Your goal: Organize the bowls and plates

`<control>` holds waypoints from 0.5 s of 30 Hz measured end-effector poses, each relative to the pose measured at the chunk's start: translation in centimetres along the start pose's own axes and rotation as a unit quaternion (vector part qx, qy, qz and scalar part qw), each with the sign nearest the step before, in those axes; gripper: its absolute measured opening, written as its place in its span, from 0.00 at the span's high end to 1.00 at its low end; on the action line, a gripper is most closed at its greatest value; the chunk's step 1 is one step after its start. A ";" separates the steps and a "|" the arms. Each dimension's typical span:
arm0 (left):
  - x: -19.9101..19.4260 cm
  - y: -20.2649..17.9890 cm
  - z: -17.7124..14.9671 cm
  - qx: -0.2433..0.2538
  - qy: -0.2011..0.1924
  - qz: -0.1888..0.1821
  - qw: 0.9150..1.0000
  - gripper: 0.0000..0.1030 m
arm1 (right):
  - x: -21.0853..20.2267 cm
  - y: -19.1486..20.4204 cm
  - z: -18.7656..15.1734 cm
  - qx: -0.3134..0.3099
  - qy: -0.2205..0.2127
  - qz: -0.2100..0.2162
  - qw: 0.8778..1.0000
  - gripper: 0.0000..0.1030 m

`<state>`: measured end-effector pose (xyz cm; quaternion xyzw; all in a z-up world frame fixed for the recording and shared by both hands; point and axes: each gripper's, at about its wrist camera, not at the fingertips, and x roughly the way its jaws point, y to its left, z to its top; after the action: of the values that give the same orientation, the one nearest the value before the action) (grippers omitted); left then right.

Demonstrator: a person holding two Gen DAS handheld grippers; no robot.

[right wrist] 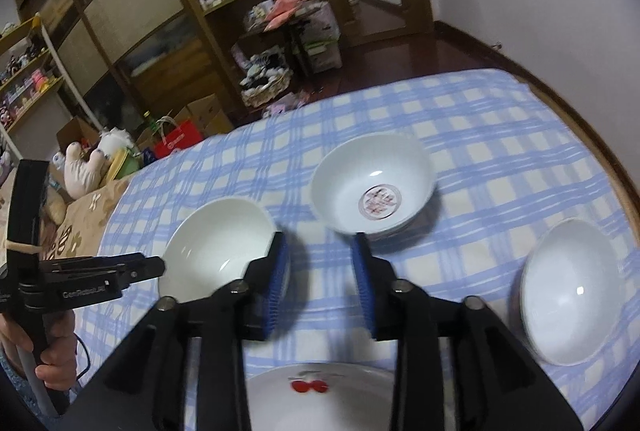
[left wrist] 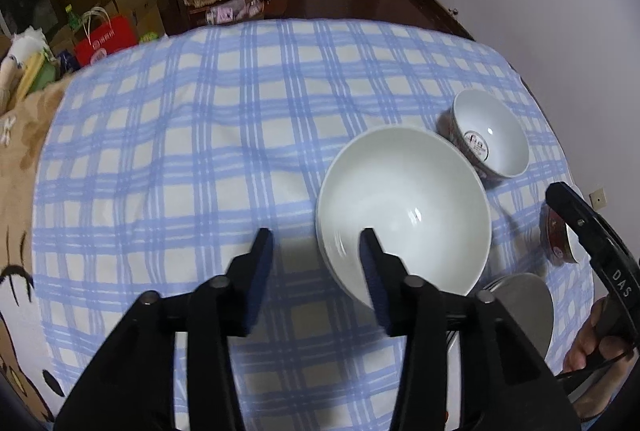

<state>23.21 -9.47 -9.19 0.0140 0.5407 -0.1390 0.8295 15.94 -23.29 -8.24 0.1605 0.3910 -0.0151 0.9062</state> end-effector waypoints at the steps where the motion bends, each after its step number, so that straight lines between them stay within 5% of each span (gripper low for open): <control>1: -0.3 -0.1 0.2 0.004 -0.005 -0.001 1.000 0.50 | -0.3 -0.3 0.2 0.003 -0.006 -0.003 1.000 0.49; 7: -2.6 -2.5 1.4 0.054 -0.039 0.007 0.998 0.12 | -1.4 -1.7 1.5 0.008 -0.023 -0.025 0.999 0.26; 10: -3.4 -3.7 2.0 0.076 -0.049 0.015 0.996 0.11 | -1.5 -2.1 2.4 0.007 -0.024 -0.029 0.999 0.06; 15: -3.8 -4.8 4.0 0.072 -0.053 0.016 0.996 0.11 | -2.0 -3.4 4.4 0.018 -0.024 -0.029 0.999 0.01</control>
<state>24.18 -13.96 -3.47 0.0749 0.4842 -0.1645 0.8561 17.10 -27.99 -4.91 0.1654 0.3736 -0.0520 0.9112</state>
